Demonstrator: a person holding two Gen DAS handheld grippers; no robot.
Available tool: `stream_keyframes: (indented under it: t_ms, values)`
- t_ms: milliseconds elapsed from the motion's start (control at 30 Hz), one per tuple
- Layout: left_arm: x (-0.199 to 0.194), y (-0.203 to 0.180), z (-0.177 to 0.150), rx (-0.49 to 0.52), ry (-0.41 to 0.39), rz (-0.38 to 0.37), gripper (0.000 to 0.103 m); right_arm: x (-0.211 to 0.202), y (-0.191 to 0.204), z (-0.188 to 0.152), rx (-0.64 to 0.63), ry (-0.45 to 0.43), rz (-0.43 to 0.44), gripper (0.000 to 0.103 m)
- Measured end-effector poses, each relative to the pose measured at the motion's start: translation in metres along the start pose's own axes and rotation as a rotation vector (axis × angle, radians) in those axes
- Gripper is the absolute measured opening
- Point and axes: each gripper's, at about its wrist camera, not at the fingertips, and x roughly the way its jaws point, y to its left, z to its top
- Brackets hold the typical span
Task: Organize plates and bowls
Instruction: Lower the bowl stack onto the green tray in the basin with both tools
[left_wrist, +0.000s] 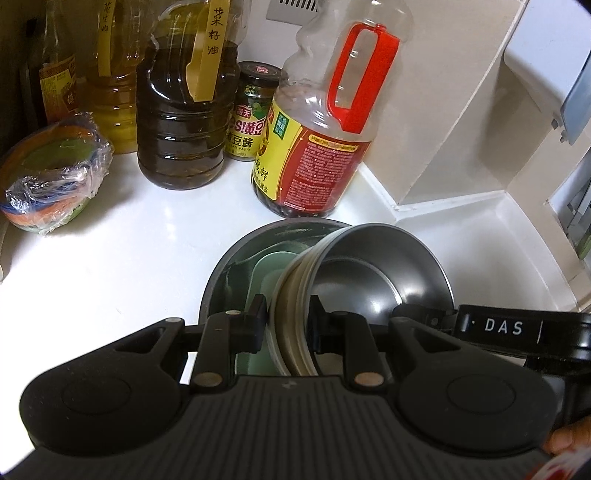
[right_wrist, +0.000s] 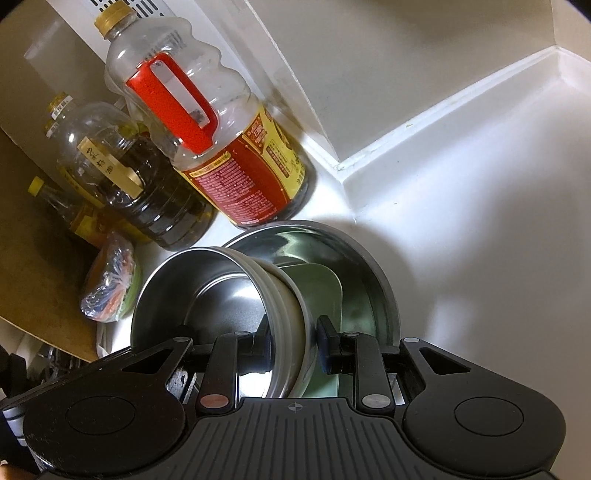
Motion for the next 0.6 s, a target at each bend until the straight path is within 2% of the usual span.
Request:
stream_keyframes:
  t_ms: [600]
  values:
    - [-0.0001, 0.0025, -0.0018, -0.009, -0.009, -0.010, 0.022, 0.0037, 0.0005, 0.0028, -0.018, -0.014, 0.009, 0.025]
